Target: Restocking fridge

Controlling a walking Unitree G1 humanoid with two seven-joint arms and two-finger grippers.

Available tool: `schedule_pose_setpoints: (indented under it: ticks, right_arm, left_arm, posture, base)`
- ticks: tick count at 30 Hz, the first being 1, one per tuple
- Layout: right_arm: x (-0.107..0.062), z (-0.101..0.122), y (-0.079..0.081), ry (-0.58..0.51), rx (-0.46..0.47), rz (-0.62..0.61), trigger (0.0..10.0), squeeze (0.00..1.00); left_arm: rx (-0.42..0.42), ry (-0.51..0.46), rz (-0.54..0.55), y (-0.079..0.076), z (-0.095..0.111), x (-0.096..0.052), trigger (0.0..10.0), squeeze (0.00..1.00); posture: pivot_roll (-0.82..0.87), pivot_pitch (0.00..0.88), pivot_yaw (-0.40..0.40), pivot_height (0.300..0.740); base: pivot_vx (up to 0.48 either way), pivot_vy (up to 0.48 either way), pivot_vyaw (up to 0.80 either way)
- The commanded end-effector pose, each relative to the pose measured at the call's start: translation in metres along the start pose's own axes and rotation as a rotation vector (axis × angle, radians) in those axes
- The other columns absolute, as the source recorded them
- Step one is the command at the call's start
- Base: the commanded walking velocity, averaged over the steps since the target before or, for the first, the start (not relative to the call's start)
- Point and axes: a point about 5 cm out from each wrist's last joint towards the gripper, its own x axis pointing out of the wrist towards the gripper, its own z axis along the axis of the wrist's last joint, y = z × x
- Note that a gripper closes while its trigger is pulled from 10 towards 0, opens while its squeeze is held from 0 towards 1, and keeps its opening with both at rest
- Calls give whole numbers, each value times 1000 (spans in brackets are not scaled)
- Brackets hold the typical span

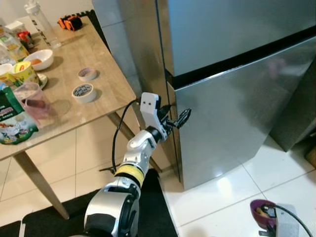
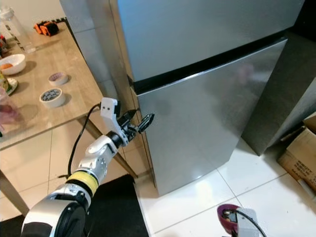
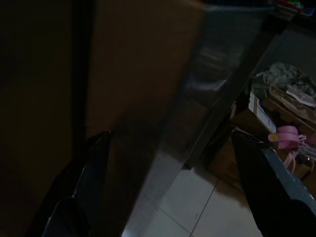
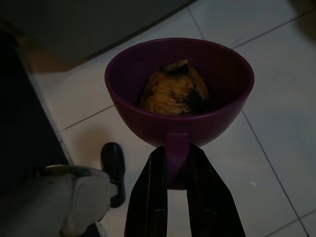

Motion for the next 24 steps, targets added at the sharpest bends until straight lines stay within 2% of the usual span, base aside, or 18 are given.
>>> schedule_pose_setpoints:
  ticks: [1,8,12,16,21,24]
  right_arm:
    - [-3,-10,4,33,11,12,10000,0]
    - [-3,-10,5,33,14,11,10000,0]
    - [-5,-13,4,35,14,11,10000,0]
    - [-7,-17,2,43,9,11,10000,0]
    - [-9,-20,1,48,9,10,10000,0]
    - [-11,-24,1,52,10,11,10000,0]
  left_arm:
    - [20,8,-39,4,4,-4,10000,0]
    - [54,-4,-80,9,14,-6,10000,0]
    - [130,16,30,30,27,-12,10000,0]
    - [174,24,106,41,40,-13,10000,0]
    - [184,17,116,45,52,-10,10000,0]
    - [163,21,66,40,54,-5,10000,0]
  posture:
    - [-191,195,128,740]
    - [-191,196,129,740]
    - [-190,216,126,740]
    - [-184,233,122,740]
    - [-184,251,126,740]
    - [-190,263,128,740]
  base:
    - [0,0,0]
    - [0,0,0]
    - [0,0,0]
    - [0,0,0]
    - [0,0,0]
    - [0,0,0]
